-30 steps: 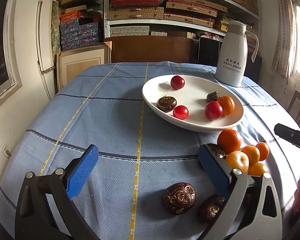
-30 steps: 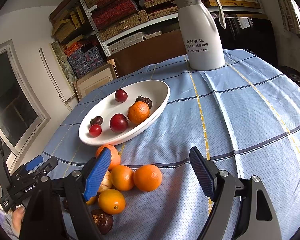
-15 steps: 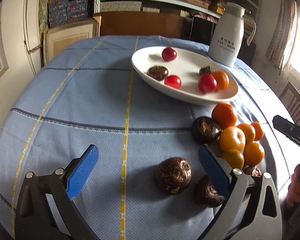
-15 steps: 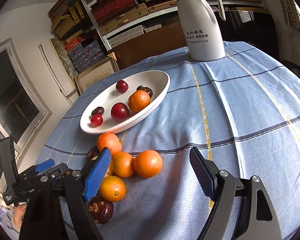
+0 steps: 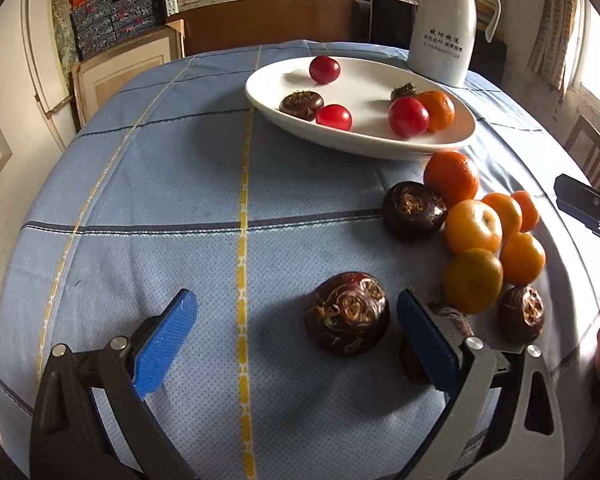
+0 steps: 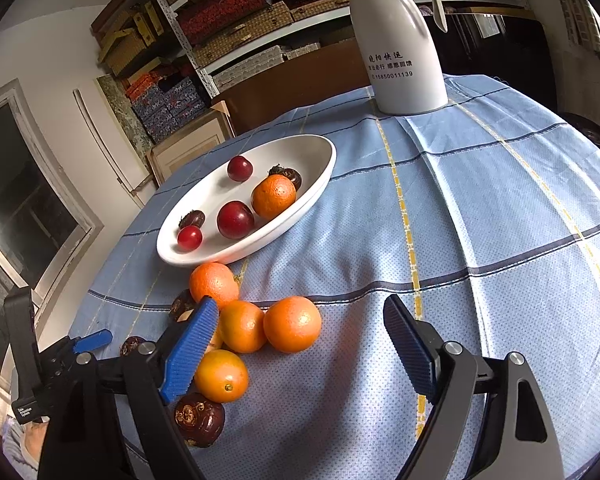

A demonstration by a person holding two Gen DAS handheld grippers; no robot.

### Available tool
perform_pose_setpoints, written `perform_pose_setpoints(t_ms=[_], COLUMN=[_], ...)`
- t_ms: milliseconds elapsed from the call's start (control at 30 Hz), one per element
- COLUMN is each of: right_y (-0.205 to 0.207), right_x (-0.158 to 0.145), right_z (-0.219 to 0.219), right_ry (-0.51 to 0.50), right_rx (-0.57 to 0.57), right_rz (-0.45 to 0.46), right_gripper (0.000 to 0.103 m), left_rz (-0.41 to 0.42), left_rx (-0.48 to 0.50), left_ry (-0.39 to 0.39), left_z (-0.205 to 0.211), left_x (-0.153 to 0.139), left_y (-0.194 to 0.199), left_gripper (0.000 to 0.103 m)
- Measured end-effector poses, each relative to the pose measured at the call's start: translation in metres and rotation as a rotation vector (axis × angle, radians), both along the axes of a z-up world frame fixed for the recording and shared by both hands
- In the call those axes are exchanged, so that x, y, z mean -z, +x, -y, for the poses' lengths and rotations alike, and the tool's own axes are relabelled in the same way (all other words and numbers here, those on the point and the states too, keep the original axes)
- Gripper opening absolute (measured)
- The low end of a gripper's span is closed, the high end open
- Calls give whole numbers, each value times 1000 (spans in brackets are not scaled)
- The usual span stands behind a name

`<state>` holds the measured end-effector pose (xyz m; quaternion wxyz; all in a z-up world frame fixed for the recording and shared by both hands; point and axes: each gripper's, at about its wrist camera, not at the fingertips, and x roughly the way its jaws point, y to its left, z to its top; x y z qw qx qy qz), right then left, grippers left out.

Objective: Organize fruits
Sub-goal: 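Move both open tools back toward the loose fruit beside the plate, then grasp a dark water chestnut with the left tool while the right tool grasps an orange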

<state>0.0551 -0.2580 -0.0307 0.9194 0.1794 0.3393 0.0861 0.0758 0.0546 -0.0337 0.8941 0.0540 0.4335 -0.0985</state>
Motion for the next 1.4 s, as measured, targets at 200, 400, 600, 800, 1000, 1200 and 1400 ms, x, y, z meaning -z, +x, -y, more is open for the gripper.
perform_pose_setpoints(t_ms=[200, 400, 600, 800, 1000, 1200, 1400], right_y=[3, 3, 7, 11, 18, 18, 12], right_x=[3, 4, 8, 10, 19, 21, 16], right_z=[4, 3, 10, -7, -7, -8, -4], right_ry=[16, 9, 21, -39, -6, 32, 49], right_rx=[9, 5, 31, -35, -72, -101, -83], right_rz=[-22, -23, -51, -70, -122, -123, -83], right_gripper=[85, 85, 82, 64, 45, 36, 36], left_rz=[-29, -22, 7, 20, 0, 4, 79], left_rx=[68, 106, -14, -40, -24, -3, -18], left_ry=[-59, -28, -93, -104, -96, -78, -89], left_z=[-2, 8, -15, -20, -17, -12, -12], left_x=[1, 1, -2, -3, 1, 1, -14], left_y=[0, -2, 6, 14, 16, 15, 12], left_gripper=[59, 40, 40, 40, 40, 41, 40])
